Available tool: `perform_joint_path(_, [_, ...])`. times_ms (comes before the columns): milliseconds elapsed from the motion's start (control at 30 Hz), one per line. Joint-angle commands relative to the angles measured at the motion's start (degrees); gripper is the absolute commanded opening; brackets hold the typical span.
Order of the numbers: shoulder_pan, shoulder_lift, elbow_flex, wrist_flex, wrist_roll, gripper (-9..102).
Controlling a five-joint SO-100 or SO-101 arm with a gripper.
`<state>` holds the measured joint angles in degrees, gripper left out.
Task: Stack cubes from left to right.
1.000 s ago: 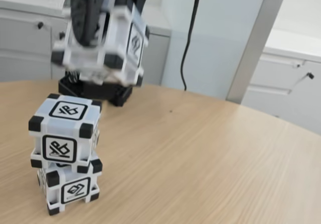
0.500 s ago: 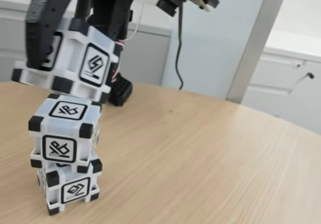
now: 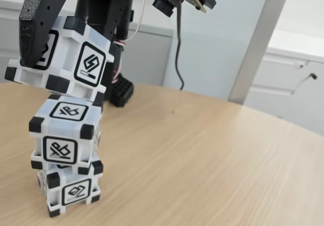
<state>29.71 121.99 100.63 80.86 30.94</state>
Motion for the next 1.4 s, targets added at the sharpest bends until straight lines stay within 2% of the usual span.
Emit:
perform_joint_path(0, [0.53, 1.41, -3.43, 0.26, -1.67, 17])
perform_joint_path(467, [0.53, 1.41, -2.55, 0.62, -7.29, 16])
perform_joint_path(700, [0.53, 1.41, -3.34, 7.82, -9.05, 17])
perform_joint_path(1033, [0.53, 1.32, -3.34, 7.73, -8.26, 17])
perform_joint_path(1367, [0.44, 0.79, -2.55, 7.65, -8.96, 24])
